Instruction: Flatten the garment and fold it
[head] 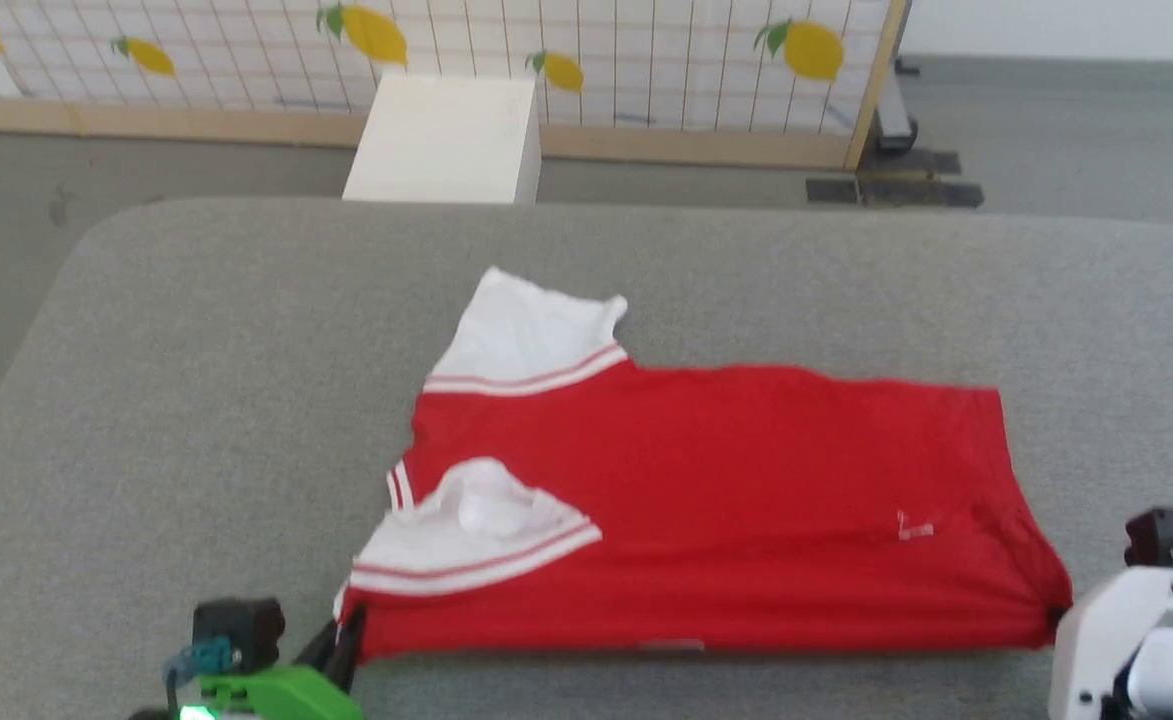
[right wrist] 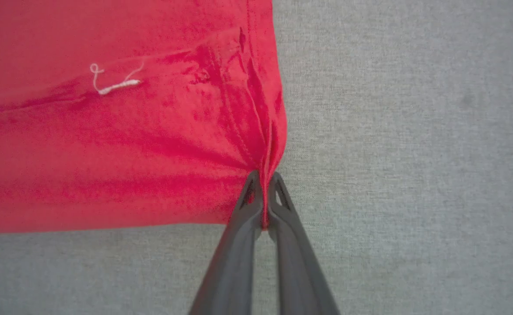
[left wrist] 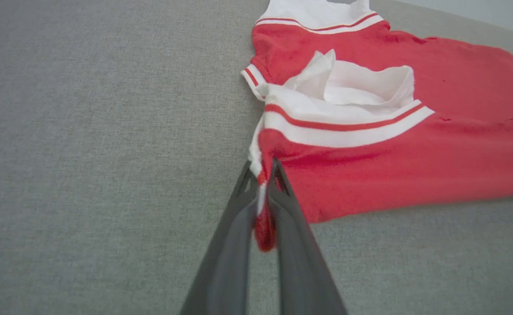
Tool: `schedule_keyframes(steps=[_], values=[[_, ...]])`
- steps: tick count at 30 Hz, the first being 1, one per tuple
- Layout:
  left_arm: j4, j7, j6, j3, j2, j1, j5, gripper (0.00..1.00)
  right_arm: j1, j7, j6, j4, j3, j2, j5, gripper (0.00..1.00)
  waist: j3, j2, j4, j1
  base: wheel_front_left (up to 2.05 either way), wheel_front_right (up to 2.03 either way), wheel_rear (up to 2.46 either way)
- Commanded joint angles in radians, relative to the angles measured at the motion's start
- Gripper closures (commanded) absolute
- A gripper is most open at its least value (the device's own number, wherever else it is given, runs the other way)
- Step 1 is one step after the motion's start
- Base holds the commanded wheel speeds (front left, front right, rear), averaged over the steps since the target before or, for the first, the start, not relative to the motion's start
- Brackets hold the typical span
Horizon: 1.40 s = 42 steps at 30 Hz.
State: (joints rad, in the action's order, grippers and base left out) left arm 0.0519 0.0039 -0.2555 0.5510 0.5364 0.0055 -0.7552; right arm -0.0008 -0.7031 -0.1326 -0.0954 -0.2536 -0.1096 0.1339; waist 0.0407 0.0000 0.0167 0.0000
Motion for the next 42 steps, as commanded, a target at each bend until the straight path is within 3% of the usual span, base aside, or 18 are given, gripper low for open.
schedule_keyframes(steps=[1,6,11,12,16,21,26,30,33,37,42], values=[[-0.006,0.012,-0.006,-0.002,0.017,0.034,-0.015,1.0,0.04,-0.026,0.002,0.023,-0.003,-0.007,0.013,1.0,-0.045,0.0,-0.016,0.0,0.0,0.0,0.0],[-0.02,0.047,-0.003,0.031,0.031,0.097,-0.026,1.0,0.162,-0.093,0.002,0.108,-0.008,0.01,0.045,1.0,-0.045,0.0,-0.019,0.0,0.0,0.0,0.0],[0.026,0.053,0.019,0.065,0.007,0.108,-0.03,1.0,0.208,-0.059,0.002,0.092,-0.018,0.031,0.032,1.0,-0.037,0.0,-0.02,0.0,0.0,0.0,0.0],[0.059,0.015,0.028,0.069,-0.008,0.094,-0.014,0.0,0.196,0.008,0.002,0.08,-0.009,0.034,0.011,0.0,-0.035,0.0,-0.021,0.0,0.0,0.0,0.0],[0.066,-0.095,0.051,0.048,-0.027,0.065,0.01,0.0,0.155,0.15,0.002,0.09,0.021,0.026,0.031,0.0,-0.039,0.0,-0.026,0.0,0.0,0.0,0.0],[0.032,-0.237,0.072,0.001,-0.041,0.025,0.059,0.0,0.118,0.388,0.002,0.136,0.098,-0.037,0.037,0.0,-0.05,0.0,-0.03,0.0,0.0,0.0,0.0],[-0.071,-0.265,0.071,-0.111,-0.088,0.007,0.14,0.0,0.098,0.606,0.002,0.173,0.127,-0.043,0.031,0.0,-0.05,0.0,-0.041,0.0,0.0,0.0,0.0],[-0.155,-0.265,0.117,-0.177,-0.124,0.003,0.224,0.0,0.088,0.704,0.002,0.19,0.13,-0.019,0.014,0.0,-0.023,0.0,-0.054,0.0,0.0,0.0,0.0],[-0.151,-0.265,0.154,-0.185,-0.11,-0.037,0.254,0.0,0.074,0.728,0.002,0.192,0.148,-0.005,0.001,0.0,0.013,0.0,-0.08,0.0,0.0,0.0,0.0],[-0.102,-0.192,0.206,-0.167,-0.069,-0.16,0.269,0.0,0.048,0.737,0.002,0.196,0.164,0.014,-0.009,0.0,0.072,0.0,-0.124,0.0,0.0,0.0,0.0],[0.01,0.024,0.268,-0.14,-0.015,-0.388,0.274,0.0,0.009,0.738,0.002,0.209,0.194,0.033,-0.006,0.0,0.166,0.0,-0.186,0.0,0.0,0.0,0.0]])
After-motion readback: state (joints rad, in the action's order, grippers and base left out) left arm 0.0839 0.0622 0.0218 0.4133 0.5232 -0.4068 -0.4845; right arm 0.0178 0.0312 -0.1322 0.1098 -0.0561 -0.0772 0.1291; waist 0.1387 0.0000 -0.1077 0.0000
